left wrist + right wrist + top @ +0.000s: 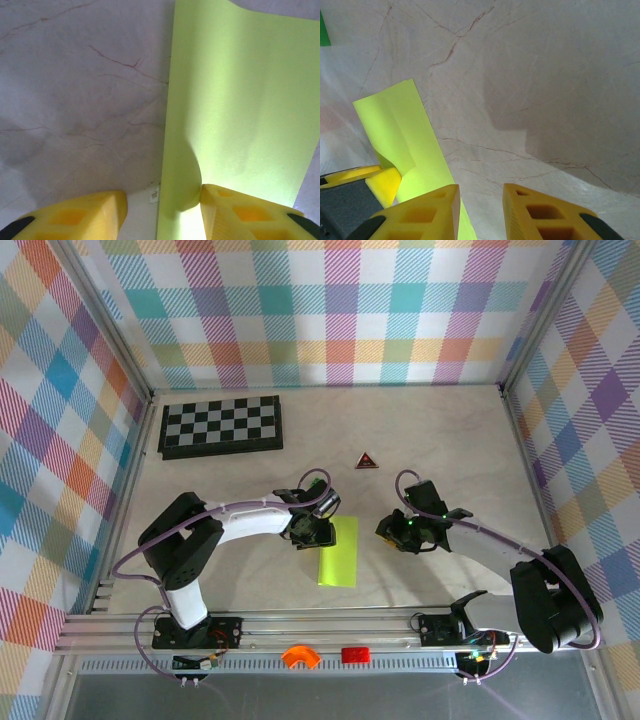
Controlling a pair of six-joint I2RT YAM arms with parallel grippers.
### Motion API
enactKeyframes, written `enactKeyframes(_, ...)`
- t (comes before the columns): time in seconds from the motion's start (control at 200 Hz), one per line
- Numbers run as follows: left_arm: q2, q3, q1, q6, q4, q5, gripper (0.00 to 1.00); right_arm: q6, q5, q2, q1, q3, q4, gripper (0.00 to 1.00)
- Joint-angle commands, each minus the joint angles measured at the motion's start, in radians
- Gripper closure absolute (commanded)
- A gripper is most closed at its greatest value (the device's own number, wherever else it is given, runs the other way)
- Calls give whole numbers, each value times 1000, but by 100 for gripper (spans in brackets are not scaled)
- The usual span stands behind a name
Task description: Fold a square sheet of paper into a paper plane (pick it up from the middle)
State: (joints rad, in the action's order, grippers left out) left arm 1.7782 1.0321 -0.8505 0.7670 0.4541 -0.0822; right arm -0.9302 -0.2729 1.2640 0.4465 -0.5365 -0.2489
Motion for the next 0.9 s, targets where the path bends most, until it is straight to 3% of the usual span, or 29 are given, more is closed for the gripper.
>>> enactKeyframes(0.0,100,-66,-1,-1,-9,47,53,4,-19,12,-1,-9,-13,70)
enactKeyframes(0.26,111,-62,-2,-14,-7,49,48,3,-20,11,-2,-3,-12,70)
enactKeyframes(0.895,146,-35,-4,-44,10,70,46,16,-38,35,-2,-19,-13,70)
